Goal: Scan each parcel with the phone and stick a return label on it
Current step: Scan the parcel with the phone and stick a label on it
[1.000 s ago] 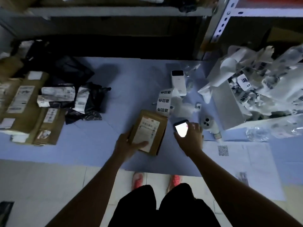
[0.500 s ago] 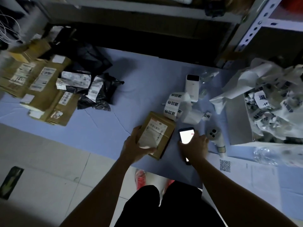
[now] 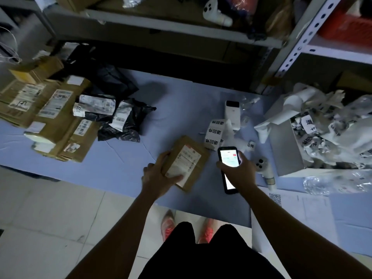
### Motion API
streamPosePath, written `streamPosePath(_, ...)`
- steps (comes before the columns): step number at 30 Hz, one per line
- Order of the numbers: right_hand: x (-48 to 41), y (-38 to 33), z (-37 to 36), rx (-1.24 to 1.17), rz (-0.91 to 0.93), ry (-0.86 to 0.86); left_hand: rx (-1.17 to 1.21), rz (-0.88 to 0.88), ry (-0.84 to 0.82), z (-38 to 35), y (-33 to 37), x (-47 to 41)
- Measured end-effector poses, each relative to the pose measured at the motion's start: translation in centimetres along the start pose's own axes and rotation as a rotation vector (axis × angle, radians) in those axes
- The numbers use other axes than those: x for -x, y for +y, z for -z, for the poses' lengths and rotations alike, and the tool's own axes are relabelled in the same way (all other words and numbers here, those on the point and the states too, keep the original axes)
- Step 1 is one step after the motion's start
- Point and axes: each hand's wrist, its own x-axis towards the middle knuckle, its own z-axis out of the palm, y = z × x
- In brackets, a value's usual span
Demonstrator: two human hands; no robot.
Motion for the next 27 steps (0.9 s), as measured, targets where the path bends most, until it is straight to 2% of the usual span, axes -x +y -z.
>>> streamPosePath(3, 1.0, -2.0, -0.3, 0.076, 0.146, -0.113, 0.067, 0.026, 0.097, 1.9, -1.4, -1.1)
streamPosePath(9, 2.3, -4.0, -0.9, 0.369, 0.249, -0.279, 0.138, -0.015, 0.074, 4.9, -3.2, -2.7)
streamPosePath(18, 3.9, -5.1, -0.3, 0.576, 0.260, -0.263, 0.061, -0.077, 0.111, 5.6, -4.1, -3.3)
streamPosePath(27, 5.6, -5.0, -0.3, 0.633, 0.236, -0.208, 0.088, -0.084, 0.151, 5.7, -4.5, -3.6)
